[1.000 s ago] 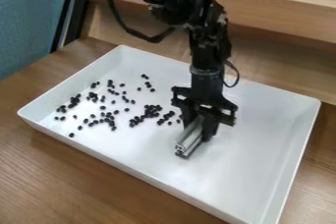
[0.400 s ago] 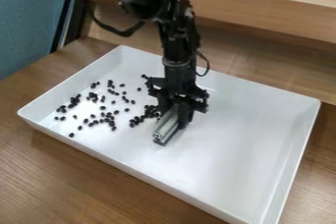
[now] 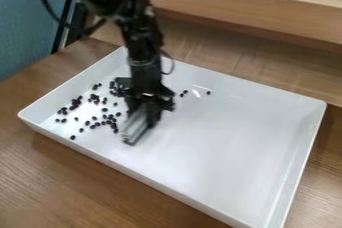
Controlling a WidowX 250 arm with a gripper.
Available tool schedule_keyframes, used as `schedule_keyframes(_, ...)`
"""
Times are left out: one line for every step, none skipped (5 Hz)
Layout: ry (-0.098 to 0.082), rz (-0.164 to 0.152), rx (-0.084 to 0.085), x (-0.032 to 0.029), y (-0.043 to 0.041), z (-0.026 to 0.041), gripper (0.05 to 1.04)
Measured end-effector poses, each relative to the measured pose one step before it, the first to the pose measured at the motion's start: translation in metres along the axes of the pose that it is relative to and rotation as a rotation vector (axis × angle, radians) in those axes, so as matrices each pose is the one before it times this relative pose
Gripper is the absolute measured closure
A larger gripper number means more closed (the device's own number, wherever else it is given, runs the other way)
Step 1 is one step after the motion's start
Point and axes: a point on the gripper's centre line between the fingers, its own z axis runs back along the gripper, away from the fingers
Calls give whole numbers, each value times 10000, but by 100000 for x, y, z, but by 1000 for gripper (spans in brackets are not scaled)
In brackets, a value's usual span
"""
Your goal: Sweep into pile
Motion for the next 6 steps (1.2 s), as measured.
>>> schedule_keyframes(128,-284,45,-800,1623,-98,684)
schedule_keyframes(-112,-1146,-48,182,1192,285,685)
schedule_keyframes(166,-1393,-99,809,1503,-38,685)
schedule_keyframes(55,-581,24,1054,1426,24,685)
schedule_keyframes(-343,264,-160,121,1563,-44,685)
schedule_keyframes(-73,276,85,216,576,-12,684)
